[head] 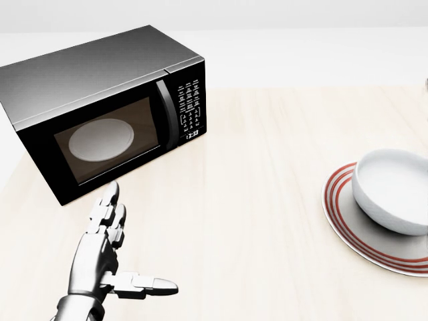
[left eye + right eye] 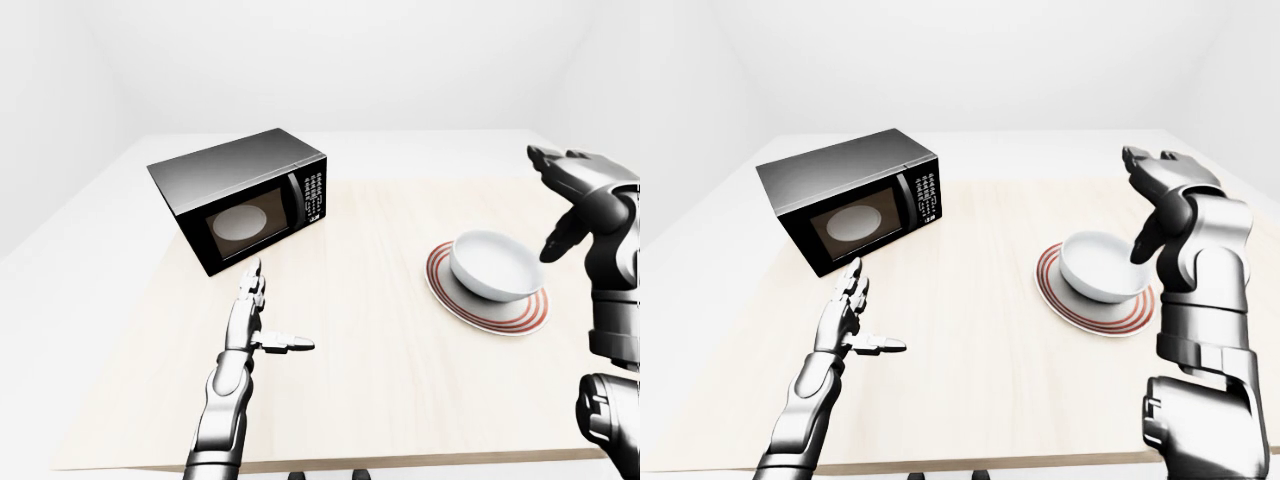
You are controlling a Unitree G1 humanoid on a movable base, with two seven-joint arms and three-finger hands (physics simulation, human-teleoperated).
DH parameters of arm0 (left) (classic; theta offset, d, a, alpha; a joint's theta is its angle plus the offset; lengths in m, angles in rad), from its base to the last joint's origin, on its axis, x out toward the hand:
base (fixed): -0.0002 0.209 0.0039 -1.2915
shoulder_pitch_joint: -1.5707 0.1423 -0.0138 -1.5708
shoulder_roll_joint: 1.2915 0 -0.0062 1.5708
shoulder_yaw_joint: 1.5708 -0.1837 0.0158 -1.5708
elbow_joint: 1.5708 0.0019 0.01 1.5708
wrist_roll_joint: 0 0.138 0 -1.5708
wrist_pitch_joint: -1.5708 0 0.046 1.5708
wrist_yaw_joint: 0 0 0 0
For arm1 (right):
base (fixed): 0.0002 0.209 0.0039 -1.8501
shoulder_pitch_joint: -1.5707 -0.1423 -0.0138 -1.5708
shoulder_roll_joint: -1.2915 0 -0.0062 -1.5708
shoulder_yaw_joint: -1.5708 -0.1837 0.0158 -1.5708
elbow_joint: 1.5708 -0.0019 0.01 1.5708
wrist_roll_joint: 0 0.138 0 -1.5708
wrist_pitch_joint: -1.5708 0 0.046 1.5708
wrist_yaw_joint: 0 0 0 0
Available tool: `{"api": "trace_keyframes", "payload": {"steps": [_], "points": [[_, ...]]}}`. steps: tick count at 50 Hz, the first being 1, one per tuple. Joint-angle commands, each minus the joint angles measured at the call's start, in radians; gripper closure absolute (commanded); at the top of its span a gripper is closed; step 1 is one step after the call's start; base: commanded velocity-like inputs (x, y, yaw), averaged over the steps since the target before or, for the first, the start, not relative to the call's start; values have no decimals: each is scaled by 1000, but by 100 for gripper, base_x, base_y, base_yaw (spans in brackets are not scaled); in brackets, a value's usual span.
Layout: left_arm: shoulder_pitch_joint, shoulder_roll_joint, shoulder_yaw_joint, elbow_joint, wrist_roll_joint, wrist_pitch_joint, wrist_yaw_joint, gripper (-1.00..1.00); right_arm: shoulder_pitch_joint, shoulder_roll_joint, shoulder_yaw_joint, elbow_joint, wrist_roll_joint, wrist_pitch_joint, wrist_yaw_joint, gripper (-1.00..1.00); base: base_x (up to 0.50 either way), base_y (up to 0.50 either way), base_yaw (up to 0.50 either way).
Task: Pick up the white bowl and put it on the plate.
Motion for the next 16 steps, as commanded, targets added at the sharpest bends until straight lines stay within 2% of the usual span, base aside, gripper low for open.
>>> {"api": "trace_keyframes", "payload": {"steps": [1,9,15,16], "points": [[1,0,1,-6,-2,4,-1,-100,-226,-73,-17,-177,-19,0,0,-100,0,0,0],[-2,1,3,0,-3,2,-1,-100,-436,-109,14,-121,18,0,0,-100,0,0,0],[-4,1,3,5,-2,0,-1,-100,-608,-101,28,-134,87,0,0,-100,0,0,0],[0,0,1,-6,-2,7,0,-100,-654,-96,28,-144,103,0,0,-100,0,0,0]]}}
